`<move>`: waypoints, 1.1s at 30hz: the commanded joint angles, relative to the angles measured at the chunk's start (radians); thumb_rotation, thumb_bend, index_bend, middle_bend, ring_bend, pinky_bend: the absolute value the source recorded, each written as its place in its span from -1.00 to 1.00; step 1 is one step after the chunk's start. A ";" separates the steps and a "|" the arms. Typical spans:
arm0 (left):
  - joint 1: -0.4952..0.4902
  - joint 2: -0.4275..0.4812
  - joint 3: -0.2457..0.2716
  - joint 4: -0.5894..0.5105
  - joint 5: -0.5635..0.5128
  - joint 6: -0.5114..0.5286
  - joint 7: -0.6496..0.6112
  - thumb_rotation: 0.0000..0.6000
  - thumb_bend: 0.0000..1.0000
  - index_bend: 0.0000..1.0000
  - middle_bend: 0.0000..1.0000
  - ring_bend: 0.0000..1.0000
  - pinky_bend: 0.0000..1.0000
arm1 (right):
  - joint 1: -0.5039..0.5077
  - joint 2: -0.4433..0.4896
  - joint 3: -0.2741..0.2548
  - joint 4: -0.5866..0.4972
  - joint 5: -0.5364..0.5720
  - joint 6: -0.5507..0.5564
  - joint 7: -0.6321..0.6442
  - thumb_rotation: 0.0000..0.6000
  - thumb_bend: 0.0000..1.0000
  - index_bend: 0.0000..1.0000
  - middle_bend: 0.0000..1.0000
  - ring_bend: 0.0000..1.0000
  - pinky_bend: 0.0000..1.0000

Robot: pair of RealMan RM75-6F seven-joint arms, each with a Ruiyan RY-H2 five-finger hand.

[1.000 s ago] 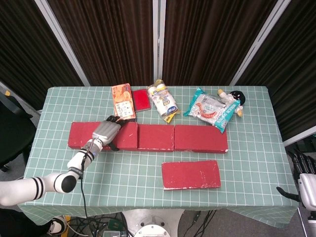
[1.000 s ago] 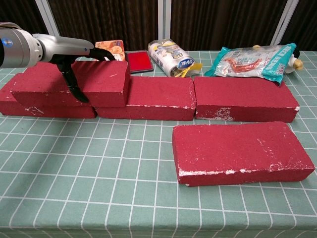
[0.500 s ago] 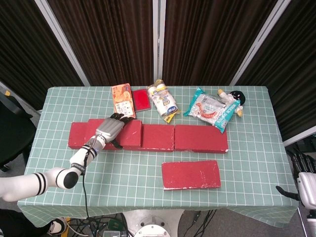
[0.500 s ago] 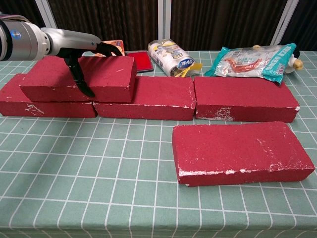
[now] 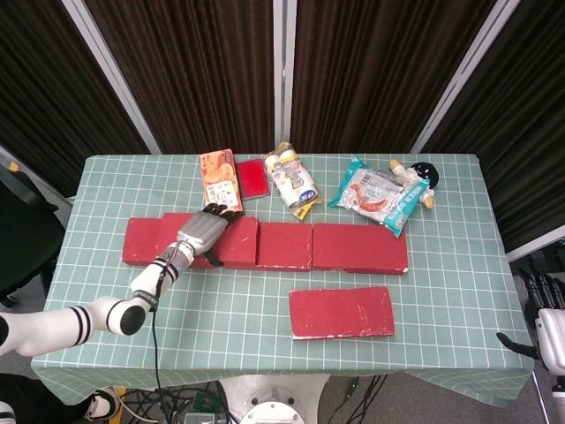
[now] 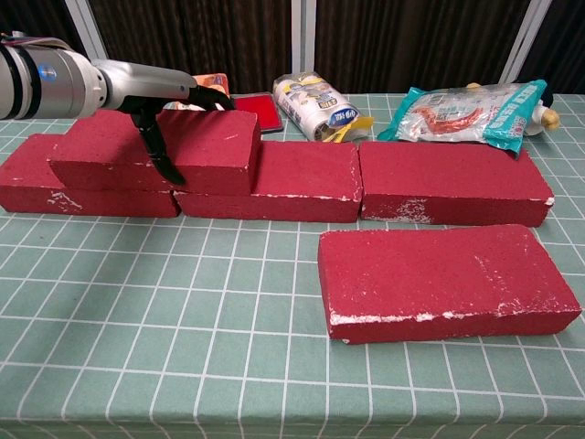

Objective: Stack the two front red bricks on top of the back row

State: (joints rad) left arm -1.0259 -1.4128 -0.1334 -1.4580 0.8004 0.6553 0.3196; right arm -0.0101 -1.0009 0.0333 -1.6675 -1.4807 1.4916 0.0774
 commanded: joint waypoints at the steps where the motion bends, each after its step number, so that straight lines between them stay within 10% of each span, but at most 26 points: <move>1: -0.005 -0.002 0.000 0.006 -0.002 0.001 -0.004 1.00 -0.76 -0.84 -0.54 -1.00 -1.00 | -0.001 0.000 0.000 0.002 -0.001 0.001 0.001 1.00 -1.00 -1.00 -1.00 -1.00 -1.00; 23: -0.024 -0.016 0.030 0.021 -0.010 0.009 -0.006 1.00 -0.76 -0.84 -0.55 -1.00 -1.00 | -0.003 -0.008 -0.002 0.016 0.000 -0.002 0.013 1.00 -1.00 -1.00 -1.00 -1.00 -1.00; 33: -0.023 -0.014 0.036 0.014 0.028 0.013 -0.017 1.00 -0.82 -0.93 -1.00 -1.00 -1.00 | -0.006 -0.013 -0.003 0.025 -0.007 0.007 0.020 1.00 -1.00 -1.00 -1.00 -1.00 -1.00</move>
State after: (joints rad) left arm -1.0490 -1.4254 -0.0979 -1.4459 0.8269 0.6661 0.3030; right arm -0.0160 -1.0137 0.0307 -1.6427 -1.4865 1.4975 0.0973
